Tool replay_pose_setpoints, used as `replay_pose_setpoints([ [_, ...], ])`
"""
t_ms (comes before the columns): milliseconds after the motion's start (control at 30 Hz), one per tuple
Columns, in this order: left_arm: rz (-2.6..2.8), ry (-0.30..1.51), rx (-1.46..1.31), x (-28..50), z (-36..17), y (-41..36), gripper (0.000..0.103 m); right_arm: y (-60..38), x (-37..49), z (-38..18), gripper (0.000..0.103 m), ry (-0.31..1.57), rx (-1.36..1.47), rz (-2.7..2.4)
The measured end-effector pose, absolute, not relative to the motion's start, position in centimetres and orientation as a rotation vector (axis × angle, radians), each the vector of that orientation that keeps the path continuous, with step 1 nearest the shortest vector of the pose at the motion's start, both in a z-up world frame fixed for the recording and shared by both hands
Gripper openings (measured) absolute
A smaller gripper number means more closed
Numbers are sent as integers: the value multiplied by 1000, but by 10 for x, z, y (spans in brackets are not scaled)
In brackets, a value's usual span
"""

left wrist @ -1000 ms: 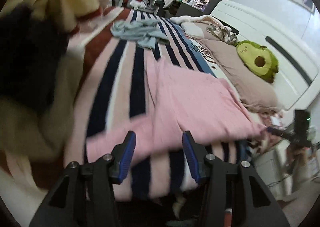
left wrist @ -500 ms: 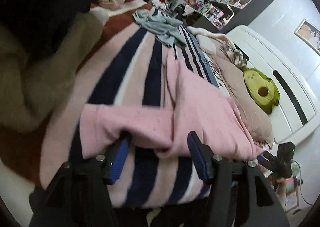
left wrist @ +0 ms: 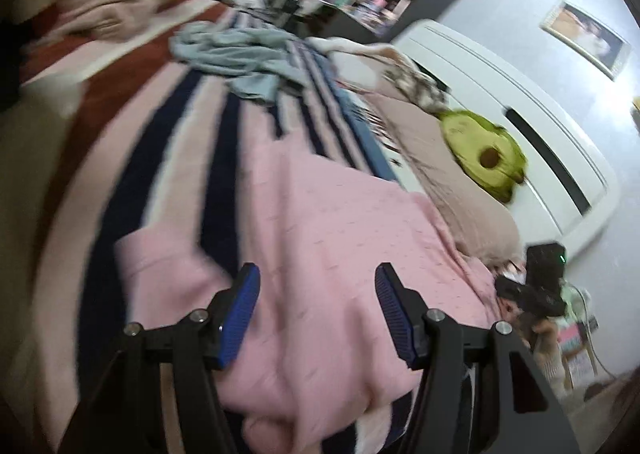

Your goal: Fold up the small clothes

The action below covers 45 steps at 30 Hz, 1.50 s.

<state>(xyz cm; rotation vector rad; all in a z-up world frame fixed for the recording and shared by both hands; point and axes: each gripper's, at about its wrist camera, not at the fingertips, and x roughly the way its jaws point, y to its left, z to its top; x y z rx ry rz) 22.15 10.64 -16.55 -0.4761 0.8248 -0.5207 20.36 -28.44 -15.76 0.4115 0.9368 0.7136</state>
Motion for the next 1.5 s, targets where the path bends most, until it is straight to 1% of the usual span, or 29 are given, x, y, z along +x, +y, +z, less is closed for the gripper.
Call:
replay_pose_setpoints([
  [100,-536,857,-434,230,-162,97,55,-269,210,-156,69,945,370,759],
  [200,-473,839,-363,219,-150,101,56,-265,210,-157,69,971,299,740],
  [267,-411,827,-345,208,-144,113,60,-272,207,-157,69,976,285,704],
  [300,-354,823,-332,200,-141,121,65,-279,204,-155,69,973,288,680],
  [333,-324,826,-326,194,-141,125,66,-286,201,-153,69,966,292,655],
  [500,-270,869,-392,179,-159,142,67,-312,175,-134,69,892,263,506],
  [600,-307,873,-442,180,-172,139,66,-319,162,-125,69,860,314,502],
  [733,-363,863,-449,191,-177,125,66,-312,156,-131,69,899,326,543],
  [900,-521,846,-445,210,-169,100,66,-298,168,-146,69,919,356,619],
  [1000,-600,884,-430,227,-171,80,66,-284,183,-150,69,919,345,666],
  [1133,-586,916,-400,235,-176,71,66,-269,201,-156,69,946,347,744],
  [1333,-472,883,-365,217,-160,92,66,-248,216,-169,69,1019,294,783],
  [1500,-346,880,-394,191,-156,126,69,-250,213,-161,69,1026,235,747],
])
